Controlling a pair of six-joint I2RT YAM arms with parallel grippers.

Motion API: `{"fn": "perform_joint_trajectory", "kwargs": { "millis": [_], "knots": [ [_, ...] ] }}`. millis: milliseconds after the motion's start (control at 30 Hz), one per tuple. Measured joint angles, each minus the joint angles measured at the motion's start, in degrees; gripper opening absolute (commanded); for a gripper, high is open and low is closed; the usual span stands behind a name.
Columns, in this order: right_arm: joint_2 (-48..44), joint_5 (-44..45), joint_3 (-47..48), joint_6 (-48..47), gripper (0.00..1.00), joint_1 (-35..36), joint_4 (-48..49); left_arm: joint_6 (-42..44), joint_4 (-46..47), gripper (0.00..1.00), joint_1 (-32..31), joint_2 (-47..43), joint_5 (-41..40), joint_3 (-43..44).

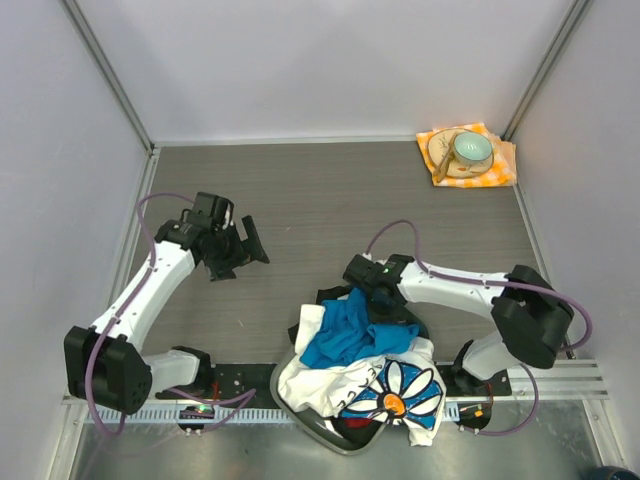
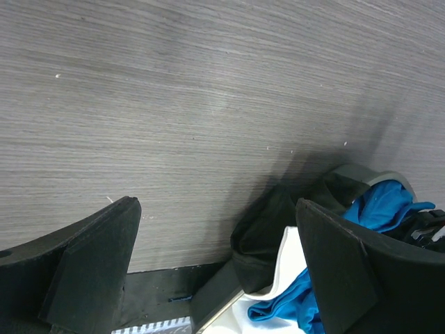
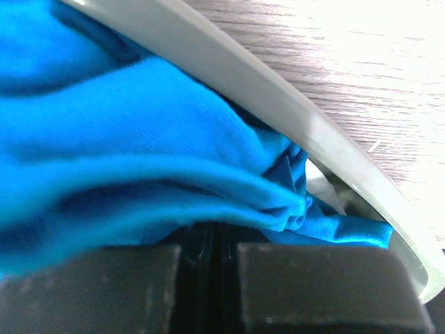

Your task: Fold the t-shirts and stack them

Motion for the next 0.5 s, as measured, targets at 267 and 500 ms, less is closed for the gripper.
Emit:
{"fn": "perform_joint_trajectory", "kwargs": {
  "millis": [267,500],
  "knots": [
    [13.7,0.6,11.9,-1.2,0.01,0.2,-9.9,0.5,0.5,1.00,0.0,2.1,-1.1,0.8],
    [25.6,0.8,22.8,-2.8,0.01,0.2,-20.2,1.8,0.2,1.00,0.0,2.6,-3.8,3.9]
  ]
}}
